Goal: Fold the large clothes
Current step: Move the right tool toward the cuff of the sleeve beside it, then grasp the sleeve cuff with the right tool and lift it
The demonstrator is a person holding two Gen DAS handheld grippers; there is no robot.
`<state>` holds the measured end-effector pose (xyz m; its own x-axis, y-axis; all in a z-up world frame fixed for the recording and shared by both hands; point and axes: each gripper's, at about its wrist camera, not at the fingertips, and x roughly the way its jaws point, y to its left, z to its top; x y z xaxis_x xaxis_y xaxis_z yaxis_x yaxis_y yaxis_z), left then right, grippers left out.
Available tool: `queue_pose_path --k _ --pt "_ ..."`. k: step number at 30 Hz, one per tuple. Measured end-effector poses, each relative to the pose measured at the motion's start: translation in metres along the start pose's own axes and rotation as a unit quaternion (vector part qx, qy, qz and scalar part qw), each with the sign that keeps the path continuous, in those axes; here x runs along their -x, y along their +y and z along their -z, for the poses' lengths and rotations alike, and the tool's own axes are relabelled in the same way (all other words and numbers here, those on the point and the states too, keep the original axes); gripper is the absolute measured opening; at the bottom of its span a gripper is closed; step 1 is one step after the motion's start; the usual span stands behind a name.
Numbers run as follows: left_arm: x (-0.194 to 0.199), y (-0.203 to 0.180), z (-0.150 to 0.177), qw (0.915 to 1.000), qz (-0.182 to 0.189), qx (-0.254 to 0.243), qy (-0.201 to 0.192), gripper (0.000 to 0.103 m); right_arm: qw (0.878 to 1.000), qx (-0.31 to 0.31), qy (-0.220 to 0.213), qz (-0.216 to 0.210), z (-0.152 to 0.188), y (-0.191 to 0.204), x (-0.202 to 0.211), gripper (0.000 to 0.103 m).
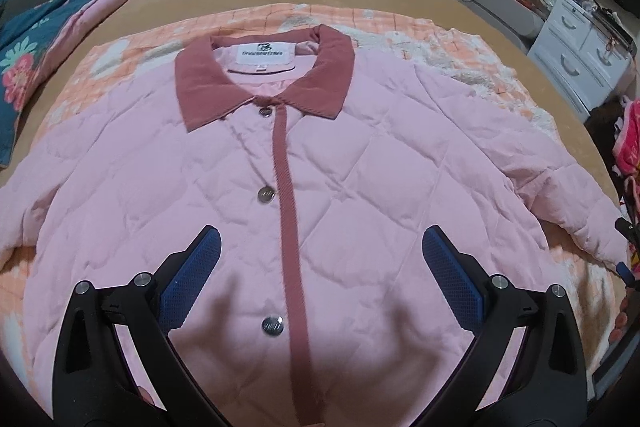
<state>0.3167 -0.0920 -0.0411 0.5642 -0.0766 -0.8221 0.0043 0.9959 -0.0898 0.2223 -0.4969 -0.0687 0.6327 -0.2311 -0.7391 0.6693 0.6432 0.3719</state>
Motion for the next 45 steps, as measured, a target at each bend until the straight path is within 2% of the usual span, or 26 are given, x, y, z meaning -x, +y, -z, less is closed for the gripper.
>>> queue_pose_path --k 11,16,19,20,21,22,23,24,27,33,40,45 --pt "-0.020 -0.007 -0.021 1.0000 -0.004 -0.006 0.000 0.095 0.992 -0.118 0.023 0.028 -0.025 -0.056 -0.043 0.099" --pt "-0.028 0.001 -0.027 1.0000 -0.006 0.001 0.005 0.095 0.990 -0.134 0.012 0.035 -0.035 -0.065 -0.056 0.098" --pt "-0.031 0.008 -0.029 0.9999 -0.015 0.006 0.006 0.095 0.988 -0.148 -0.008 0.030 -0.040 -0.071 -0.057 0.077" --pt "-0.032 0.010 -0.030 0.9998 -0.016 0.006 0.007 0.095 0.988 -0.149 -0.014 0.024 -0.041 -0.073 -0.058 0.060" --pt "-0.032 0.012 -0.030 0.9998 -0.017 0.007 0.007 0.095 0.989 -0.149 -0.016 0.020 -0.043 -0.073 -0.058 0.049" --pt "-0.031 0.014 -0.031 0.9998 -0.020 0.008 0.005 0.095 0.989 -0.143 -0.024 0.013 -0.045 -0.072 -0.055 0.043" --pt "-0.030 0.016 -0.031 0.9997 -0.021 0.008 0.005 0.095 0.991 -0.130 -0.033 0.007 -0.048 -0.068 -0.052 0.032" --pt "-0.029 0.018 -0.032 0.9997 -0.020 0.009 0.005 0.095 0.992 -0.118 -0.039 0.004 -0.051 -0.064 -0.048 0.026" --pt "-0.024 0.022 -0.034 0.9998 -0.020 0.009 0.001 0.095 0.996 -0.064 -0.066 -0.016 -0.062 -0.041 -0.030 0.020" --pt "-0.007 0.029 -0.038 0.9998 -0.008 0.015 -0.008 0.095 0.991 0.040 -0.112 -0.066 -0.077 0.015 0.017 0.018" --pt "0.017 0.039 -0.049 0.9996 -0.005 0.014 -0.023 0.095 0.973 0.147 -0.144 -0.104 -0.076 0.085 0.063 0.017" --pt "0.033 0.053 -0.056 0.9993 -0.011 0.019 -0.031 0.095 0.960 0.194 -0.158 -0.125 -0.068 0.128 0.088 0.017"
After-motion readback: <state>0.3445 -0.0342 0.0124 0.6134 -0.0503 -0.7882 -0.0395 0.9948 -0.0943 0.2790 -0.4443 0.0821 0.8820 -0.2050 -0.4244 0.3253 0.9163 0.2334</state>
